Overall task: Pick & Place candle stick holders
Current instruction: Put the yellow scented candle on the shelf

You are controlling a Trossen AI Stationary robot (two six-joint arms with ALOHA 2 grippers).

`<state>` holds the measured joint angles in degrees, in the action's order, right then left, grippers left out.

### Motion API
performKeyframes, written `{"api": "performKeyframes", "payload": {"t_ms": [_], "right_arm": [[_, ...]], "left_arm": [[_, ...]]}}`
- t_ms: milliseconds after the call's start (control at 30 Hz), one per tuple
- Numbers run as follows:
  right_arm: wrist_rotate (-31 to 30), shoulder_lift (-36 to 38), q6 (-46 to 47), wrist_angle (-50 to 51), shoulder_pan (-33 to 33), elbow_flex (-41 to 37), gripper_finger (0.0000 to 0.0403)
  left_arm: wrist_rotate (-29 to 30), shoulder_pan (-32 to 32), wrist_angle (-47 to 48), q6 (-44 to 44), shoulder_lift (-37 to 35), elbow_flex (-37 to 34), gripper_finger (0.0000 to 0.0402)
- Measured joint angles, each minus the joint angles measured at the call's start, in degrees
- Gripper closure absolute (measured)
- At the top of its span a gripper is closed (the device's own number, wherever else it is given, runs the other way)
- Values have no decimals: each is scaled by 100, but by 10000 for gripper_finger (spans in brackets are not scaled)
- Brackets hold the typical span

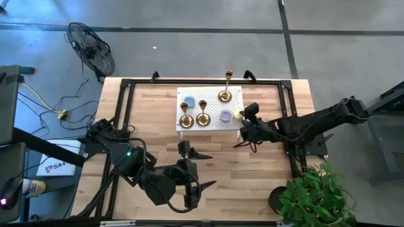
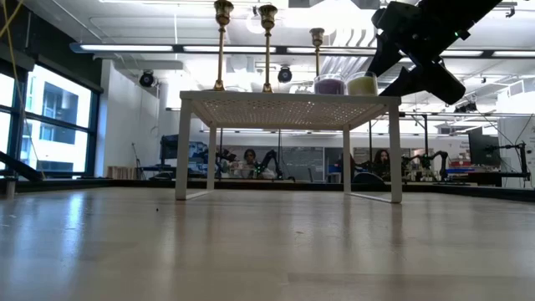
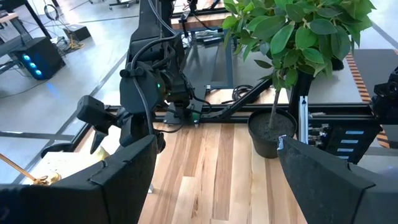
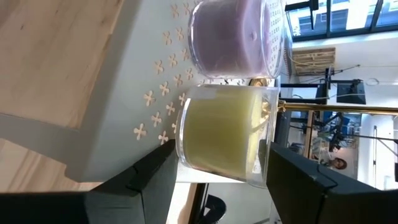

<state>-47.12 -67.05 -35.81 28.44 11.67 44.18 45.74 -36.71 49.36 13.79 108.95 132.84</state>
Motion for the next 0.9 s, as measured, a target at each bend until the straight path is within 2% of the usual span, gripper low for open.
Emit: {"api": "performKeyframes", "payload": {"t_ms": [533, 900], "right_arm": [[377, -2, 289, 453, 74, 270, 183], [227, -7, 259, 527, 168, 274, 183]], "left_arm": [[-2, 0, 4, 0, 0, 0, 73], [-2, 0, 4, 0, 0, 0, 73]]}}
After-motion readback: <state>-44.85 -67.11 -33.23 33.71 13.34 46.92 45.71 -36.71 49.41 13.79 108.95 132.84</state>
